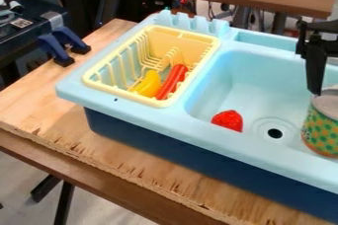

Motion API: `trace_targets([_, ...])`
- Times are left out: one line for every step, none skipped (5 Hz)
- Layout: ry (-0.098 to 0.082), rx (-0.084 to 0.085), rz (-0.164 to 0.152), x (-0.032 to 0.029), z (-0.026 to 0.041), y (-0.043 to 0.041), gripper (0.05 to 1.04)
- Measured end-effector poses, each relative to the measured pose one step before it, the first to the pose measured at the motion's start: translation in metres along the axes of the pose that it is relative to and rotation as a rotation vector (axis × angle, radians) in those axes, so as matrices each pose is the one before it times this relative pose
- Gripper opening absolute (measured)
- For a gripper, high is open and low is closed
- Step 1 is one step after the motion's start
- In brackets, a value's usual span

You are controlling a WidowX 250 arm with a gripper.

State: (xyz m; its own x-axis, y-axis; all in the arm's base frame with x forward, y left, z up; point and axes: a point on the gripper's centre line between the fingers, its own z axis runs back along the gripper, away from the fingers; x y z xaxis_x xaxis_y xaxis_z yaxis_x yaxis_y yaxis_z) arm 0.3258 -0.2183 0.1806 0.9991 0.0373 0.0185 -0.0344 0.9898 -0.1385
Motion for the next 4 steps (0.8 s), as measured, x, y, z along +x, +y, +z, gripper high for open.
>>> trace_targets([0.0446,0.0318,0.0087,-0.00045,-0.01889,0.00372,1.001])
trace_targets([-0.0540,0.0264,-0.0026,0.00875,-0.00126,0.00281,1.001])
trace_targets([-0.0499,0.0254,-0.0118,0.00769,0.00086,0.00411,1.001])
trace_targets([-0.0343,0.0209,0.0149,0.00564,-0.00049,0.00321,1.001])
